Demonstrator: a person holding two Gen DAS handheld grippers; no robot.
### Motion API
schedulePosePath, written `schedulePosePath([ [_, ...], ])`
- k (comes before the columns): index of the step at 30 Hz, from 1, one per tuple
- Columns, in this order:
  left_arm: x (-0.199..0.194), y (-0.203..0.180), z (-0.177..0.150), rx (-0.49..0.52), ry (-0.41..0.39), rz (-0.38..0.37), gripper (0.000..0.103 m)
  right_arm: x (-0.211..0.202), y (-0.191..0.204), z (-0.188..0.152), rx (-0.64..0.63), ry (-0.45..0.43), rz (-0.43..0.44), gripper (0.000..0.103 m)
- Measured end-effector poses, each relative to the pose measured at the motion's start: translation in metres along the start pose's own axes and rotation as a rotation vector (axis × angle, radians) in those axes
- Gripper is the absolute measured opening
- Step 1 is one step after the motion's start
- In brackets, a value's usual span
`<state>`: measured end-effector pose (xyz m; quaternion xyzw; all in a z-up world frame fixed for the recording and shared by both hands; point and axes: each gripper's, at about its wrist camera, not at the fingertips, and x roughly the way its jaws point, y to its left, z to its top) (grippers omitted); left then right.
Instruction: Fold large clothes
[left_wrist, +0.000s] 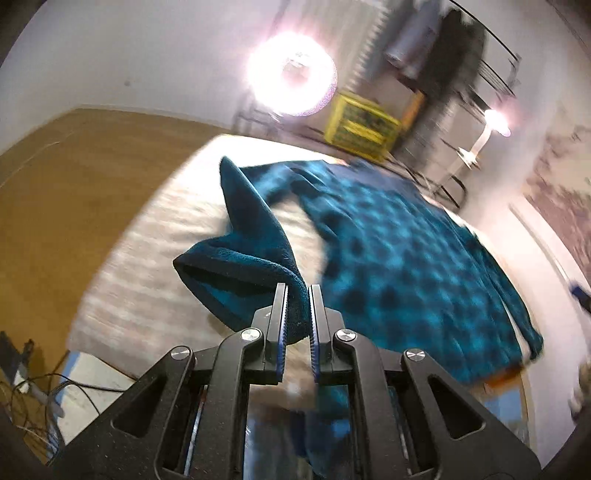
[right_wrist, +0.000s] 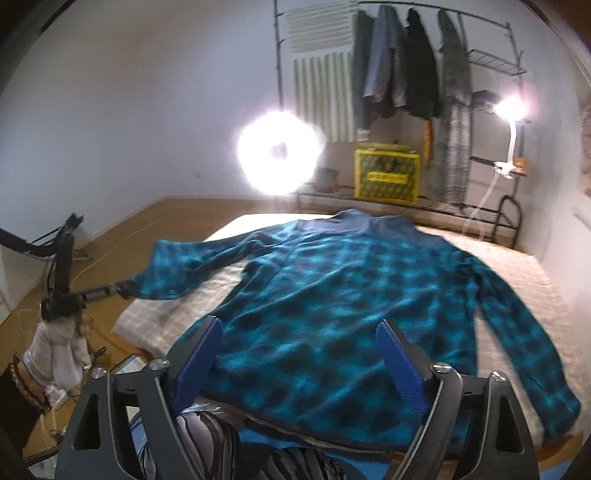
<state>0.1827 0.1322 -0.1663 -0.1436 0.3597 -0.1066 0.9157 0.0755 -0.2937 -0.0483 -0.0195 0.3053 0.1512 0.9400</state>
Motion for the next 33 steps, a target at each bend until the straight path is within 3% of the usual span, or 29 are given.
schedulePosePath([
  [4,0.001,-0.029,-0.024,0.06,0.049,-0.03,0.008,0.032,-0.001,0.011,0.003,0.029,0.066,0.077],
  [9,-0.008,-0.031,-0.041,0.114,0.07,0.009,0.008,0.097,0.003,0.032,0.029,0.118,0.186,0.067],
  [14,0.003,-0.016,-0.044,0.063,0.133,0.007,0.01,0.143,0.014,0.053,0.033,0.157,0.256,0.067],
  [16,-0.004,-0.005,-0.045,0.039,0.132,-0.009,0.018,0.157,0.017,0.062,0.022,0.162,0.277,0.067],
  [18,-0.011,0.008,-0.043,0.0,0.113,-0.016,0.032,0.168,0.02,0.068,0.003,0.161,0.28,0.067],
  [22,-0.012,0.045,-0.028,-0.135,0.078,-0.028,0.04,0.194,0.016,0.081,-0.005,0.173,0.282,0.067],
  [26,0.024,0.067,0.001,-0.224,0.088,-0.06,0.061,0.219,0.009,0.09,0.009,0.194,0.283,0.067],
  [33,0.109,0.084,0.024,-0.3,0.162,-0.063,0.067,0.258,-0.012,0.098,0.077,0.22,0.307,0.069],
])
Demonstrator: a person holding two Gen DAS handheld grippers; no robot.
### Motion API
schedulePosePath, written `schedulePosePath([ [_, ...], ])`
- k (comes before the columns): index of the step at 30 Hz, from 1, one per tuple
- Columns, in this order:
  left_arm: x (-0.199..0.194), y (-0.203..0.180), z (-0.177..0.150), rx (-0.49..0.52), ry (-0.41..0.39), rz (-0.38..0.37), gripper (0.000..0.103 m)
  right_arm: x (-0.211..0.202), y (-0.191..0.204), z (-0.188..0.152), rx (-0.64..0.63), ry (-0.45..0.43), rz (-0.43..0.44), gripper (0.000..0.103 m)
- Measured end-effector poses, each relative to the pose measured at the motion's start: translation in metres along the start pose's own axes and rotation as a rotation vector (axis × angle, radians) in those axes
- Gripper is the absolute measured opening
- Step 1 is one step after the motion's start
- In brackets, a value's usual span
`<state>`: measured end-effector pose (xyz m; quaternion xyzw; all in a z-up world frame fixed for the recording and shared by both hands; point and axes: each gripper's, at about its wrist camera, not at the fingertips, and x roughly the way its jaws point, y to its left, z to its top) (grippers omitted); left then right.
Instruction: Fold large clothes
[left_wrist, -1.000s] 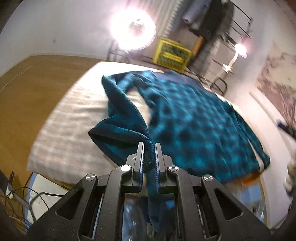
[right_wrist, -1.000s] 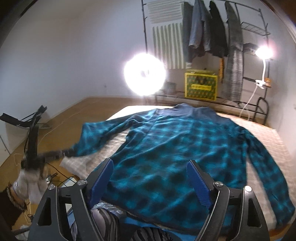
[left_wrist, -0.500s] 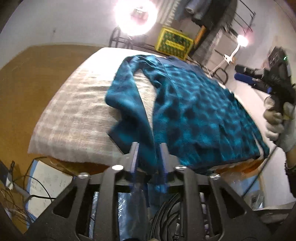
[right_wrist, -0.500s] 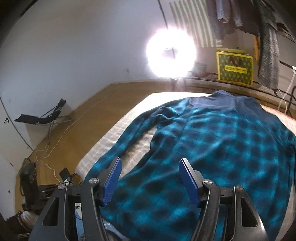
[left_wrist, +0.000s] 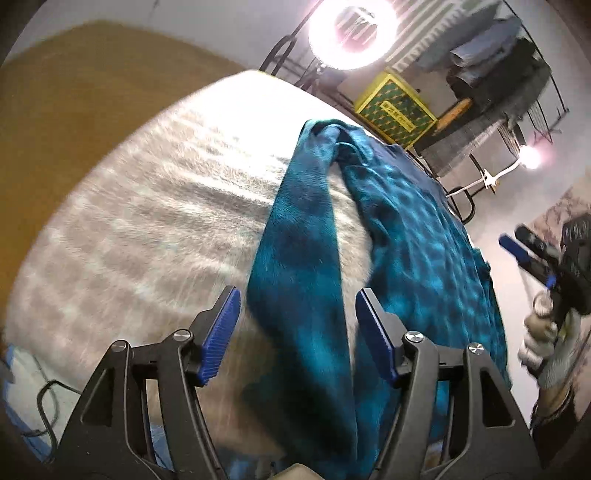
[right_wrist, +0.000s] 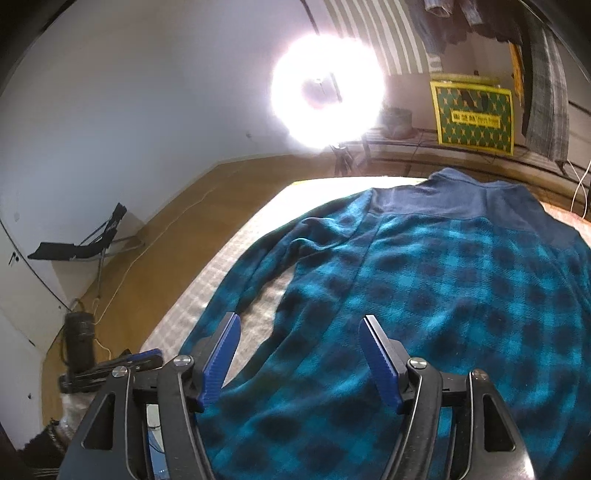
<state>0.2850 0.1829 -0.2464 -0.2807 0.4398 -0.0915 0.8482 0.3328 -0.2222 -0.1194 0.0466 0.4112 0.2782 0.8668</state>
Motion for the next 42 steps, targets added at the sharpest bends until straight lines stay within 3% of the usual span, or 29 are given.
schedulePosePath([
  [3,0.023,0.006,0.009,-0.032,0.01,-0.033,0.066,0.011,-0.017,0.002,0.03,0.019,0.002,0.07],
  [4,0.029,0.006,0.011,-0.038,0.006,-0.049,0.061,0.015,-0.024,0.002,0.042,0.027,0.0,0.069],
  [5,0.033,0.005,0.012,-0.037,0.009,-0.05,0.028,0.02,-0.029,0.001,0.055,0.037,-0.004,0.069],
  [6,0.043,0.003,0.014,-0.029,0.035,-0.027,0.004,0.025,-0.036,0.002,0.068,0.046,-0.007,0.069],
  [12,0.029,-0.032,0.023,0.07,-0.017,-0.091,0.003,0.049,-0.063,0.009,0.153,0.071,-0.006,0.069],
  [15,0.008,-0.068,0.018,0.184,-0.046,-0.122,0.002,0.059,-0.071,0.023,0.179,0.06,0.022,0.069],
  [19,0.0,-0.116,-0.004,0.35,-0.01,-0.15,0.002,0.082,-0.079,0.051,0.244,0.042,0.108,0.071],
  [24,0.008,-0.144,-0.023,0.41,0.05,-0.177,0.002,0.123,-0.084,0.081,0.329,0.053,0.207,0.071],
  [29,0.011,-0.151,-0.027,0.418,0.068,-0.178,0.002,0.173,-0.087,0.096,0.346,0.113,0.161,0.07],
  [33,0.012,-0.155,-0.026,0.415,0.077,-0.173,0.002,0.211,-0.097,0.096,0.433,0.169,0.172,0.056],
  [35,0.014,-0.155,-0.023,0.428,0.083,-0.169,0.002,0.225,-0.1,0.095,0.486,0.172,0.217,0.037],
  [37,0.018,-0.161,-0.025,0.444,0.091,-0.167,0.002,0.234,-0.099,0.097,0.502,0.167,0.244,0.006],
  [38,0.019,-0.163,-0.025,0.452,0.094,-0.168,0.002,0.23,-0.096,0.097,0.5,0.159,0.251,0.001],
  [42,0.023,-0.168,-0.03,0.464,0.116,-0.195,0.002,0.196,-0.079,0.114,0.366,0.081,0.201,0.0],
])
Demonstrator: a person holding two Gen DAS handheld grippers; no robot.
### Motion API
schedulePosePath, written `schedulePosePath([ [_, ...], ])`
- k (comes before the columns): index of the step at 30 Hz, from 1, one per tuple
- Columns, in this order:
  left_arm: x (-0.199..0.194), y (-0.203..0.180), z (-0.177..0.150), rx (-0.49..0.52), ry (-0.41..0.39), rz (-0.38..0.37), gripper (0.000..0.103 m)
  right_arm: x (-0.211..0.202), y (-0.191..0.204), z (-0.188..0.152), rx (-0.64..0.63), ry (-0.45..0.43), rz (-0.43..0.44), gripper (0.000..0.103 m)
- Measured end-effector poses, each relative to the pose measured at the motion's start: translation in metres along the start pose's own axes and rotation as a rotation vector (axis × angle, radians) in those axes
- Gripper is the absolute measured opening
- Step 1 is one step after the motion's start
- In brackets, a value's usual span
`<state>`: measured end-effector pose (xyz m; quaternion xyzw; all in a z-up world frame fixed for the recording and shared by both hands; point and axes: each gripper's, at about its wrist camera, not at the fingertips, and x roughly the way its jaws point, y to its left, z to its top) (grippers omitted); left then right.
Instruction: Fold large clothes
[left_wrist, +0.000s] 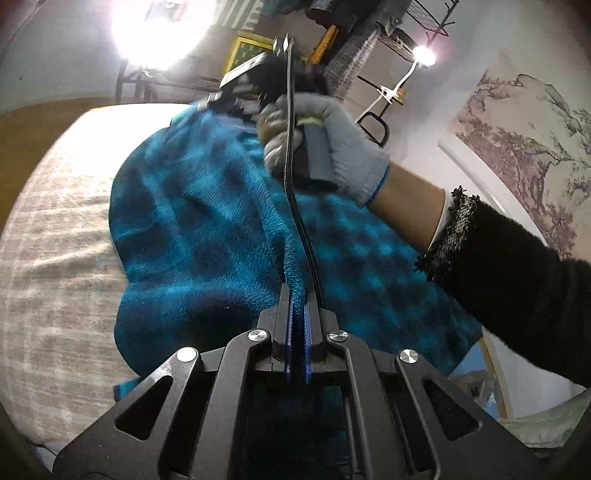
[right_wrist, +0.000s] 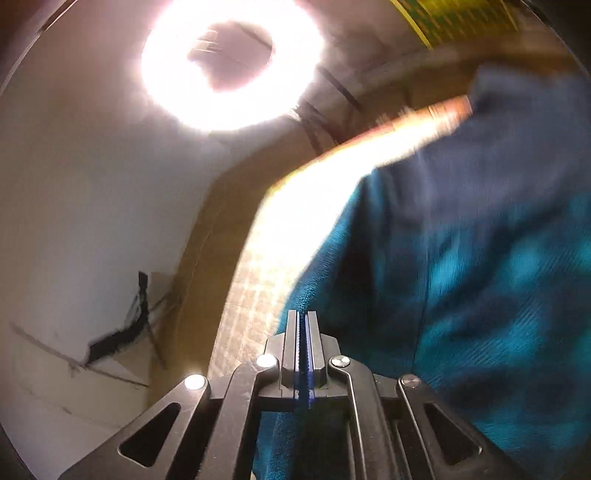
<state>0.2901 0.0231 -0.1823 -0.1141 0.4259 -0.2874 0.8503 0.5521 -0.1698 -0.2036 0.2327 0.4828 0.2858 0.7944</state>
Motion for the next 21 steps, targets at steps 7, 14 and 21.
schedulePosePath([
  [7,0.03,-0.011,-0.005,0.014,0.087,-0.012,0.002,-0.034,-0.038,-0.011,0.0,-0.026,-0.217,0.0],
  [14,0.016,-0.015,-0.012,0.026,0.124,0.065,0.002,-0.02,-0.048,-0.022,0.037,0.056,-0.231,0.028],
  [21,-0.074,-0.01,-0.014,0.044,0.004,0.201,0.012,-0.107,-0.033,-0.036,0.0,-0.044,-0.123,0.036],
])
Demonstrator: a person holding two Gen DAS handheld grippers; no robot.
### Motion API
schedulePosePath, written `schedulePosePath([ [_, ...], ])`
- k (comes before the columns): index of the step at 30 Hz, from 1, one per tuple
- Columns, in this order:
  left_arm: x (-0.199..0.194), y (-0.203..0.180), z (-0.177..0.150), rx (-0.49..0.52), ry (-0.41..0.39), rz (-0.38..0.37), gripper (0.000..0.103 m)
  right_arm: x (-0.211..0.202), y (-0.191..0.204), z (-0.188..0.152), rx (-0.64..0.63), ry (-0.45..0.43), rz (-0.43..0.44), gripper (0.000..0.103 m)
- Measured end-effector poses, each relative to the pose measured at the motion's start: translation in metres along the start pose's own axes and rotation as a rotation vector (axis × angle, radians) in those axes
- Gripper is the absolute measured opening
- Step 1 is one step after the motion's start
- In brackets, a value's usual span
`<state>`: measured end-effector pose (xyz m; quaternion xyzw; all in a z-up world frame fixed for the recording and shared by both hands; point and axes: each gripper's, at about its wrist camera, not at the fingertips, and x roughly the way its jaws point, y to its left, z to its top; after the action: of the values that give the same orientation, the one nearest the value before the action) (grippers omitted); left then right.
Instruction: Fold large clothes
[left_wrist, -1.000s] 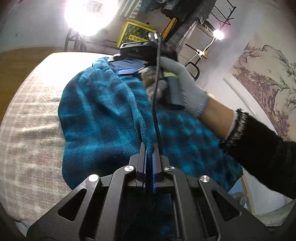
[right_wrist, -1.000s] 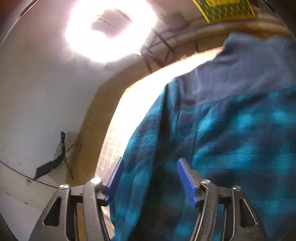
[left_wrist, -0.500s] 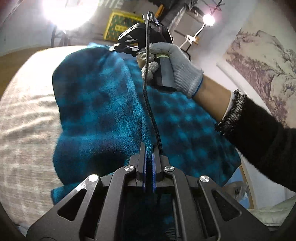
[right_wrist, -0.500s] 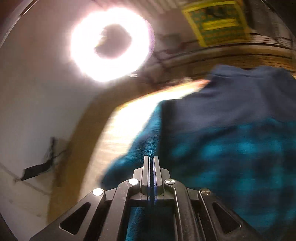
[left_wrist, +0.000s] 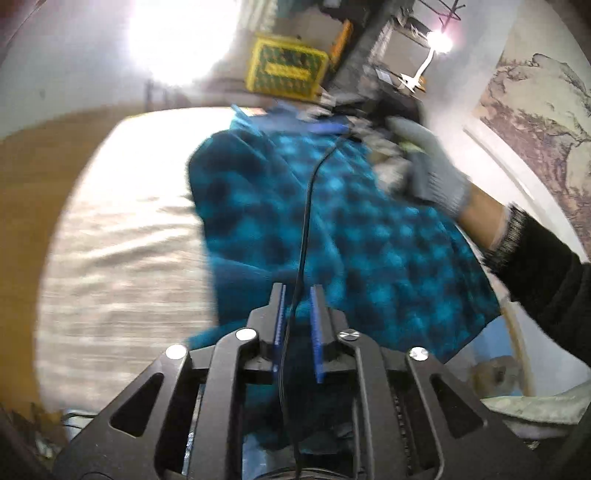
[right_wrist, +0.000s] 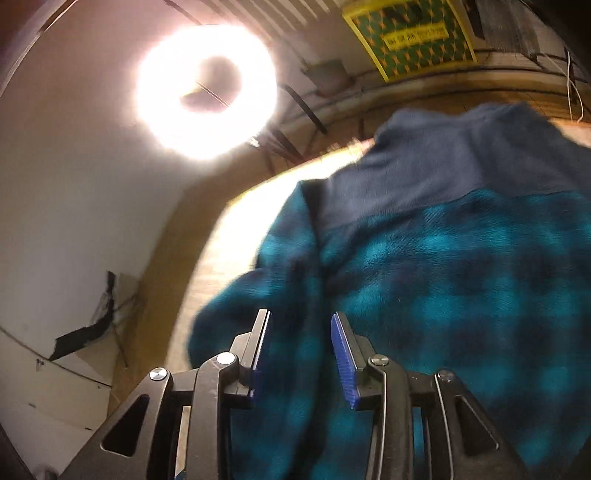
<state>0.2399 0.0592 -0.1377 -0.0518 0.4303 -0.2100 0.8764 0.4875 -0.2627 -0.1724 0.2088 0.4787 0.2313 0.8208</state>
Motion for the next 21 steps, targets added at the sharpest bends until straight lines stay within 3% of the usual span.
schedulePosePath([
  [4,-0.052,0.015,0.011,-0.031,-0.087,0.091,0.012,-0.073,0.012,-0.012,-0.031,-0.057,0.067,0.037],
  [10,-0.09,0.023,0.022,-0.081,-0.16,0.112,0.013,-0.157,0.033,-0.046,-0.107,-0.12,0.133,0.041],
  [11,-0.089,0.026,0.019,-0.092,-0.158,0.106,0.017,-0.162,0.035,-0.054,-0.118,-0.12,0.136,0.042],
  [14,-0.071,0.036,0.004,-0.14,-0.121,0.083,0.05,-0.171,0.043,-0.084,-0.145,-0.088,0.145,0.046],
  [21,0.001,0.081,-0.057,-0.368,0.014,0.048,0.051,-0.143,0.044,-0.165,-0.157,0.044,0.094,0.048],
])
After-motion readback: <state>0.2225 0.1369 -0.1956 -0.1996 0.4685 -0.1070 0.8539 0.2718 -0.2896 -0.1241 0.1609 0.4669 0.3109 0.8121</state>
